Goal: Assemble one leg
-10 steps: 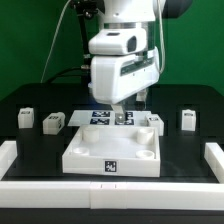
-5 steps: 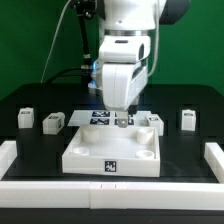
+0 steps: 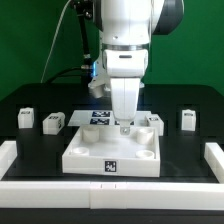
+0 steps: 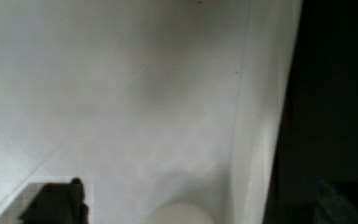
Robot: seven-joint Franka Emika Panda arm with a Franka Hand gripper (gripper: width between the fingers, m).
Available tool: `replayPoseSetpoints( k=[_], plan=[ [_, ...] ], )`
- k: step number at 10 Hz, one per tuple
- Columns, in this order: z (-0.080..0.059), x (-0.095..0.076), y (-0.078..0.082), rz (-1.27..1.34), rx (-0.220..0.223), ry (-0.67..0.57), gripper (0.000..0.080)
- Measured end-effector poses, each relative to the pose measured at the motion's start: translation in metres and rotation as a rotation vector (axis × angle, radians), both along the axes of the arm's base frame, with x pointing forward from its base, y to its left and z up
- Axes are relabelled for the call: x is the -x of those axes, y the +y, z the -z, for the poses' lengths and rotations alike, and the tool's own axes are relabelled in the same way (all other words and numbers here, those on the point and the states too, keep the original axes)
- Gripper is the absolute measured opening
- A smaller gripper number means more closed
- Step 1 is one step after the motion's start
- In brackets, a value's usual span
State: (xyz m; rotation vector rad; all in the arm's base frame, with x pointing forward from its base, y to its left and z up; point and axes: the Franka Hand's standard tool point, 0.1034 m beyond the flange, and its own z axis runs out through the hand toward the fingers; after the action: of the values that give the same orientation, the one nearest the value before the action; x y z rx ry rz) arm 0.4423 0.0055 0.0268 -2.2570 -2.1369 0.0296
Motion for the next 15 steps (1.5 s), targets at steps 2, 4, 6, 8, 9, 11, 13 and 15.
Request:
replayPoseSetpoints(
  k=[2,4,6,8,9,11,13,15],
  plan=[
    [0.013,0.007,0.004,0.023,-0.005,0.017,0.0650],
    [0.019,0.010,0.005,0.024,-0.007,0.030,0.0650],
    [0.020,0.011,0.004,0.026,-0.007,0.031,0.0528],
    [0.020,0.011,0.004,0.027,-0.006,0.032,0.0393],
    [0.020,0.011,0.004,0.027,-0.006,0.032,0.0218],
    [0.019,0.009,0.003,0.028,-0.007,0.024,0.0062],
    [0.019,0.009,0.003,0.029,-0.007,0.024,0.0062],
    [0.019,0.009,0.003,0.029,-0.007,0.023,0.0062]
  ],
)
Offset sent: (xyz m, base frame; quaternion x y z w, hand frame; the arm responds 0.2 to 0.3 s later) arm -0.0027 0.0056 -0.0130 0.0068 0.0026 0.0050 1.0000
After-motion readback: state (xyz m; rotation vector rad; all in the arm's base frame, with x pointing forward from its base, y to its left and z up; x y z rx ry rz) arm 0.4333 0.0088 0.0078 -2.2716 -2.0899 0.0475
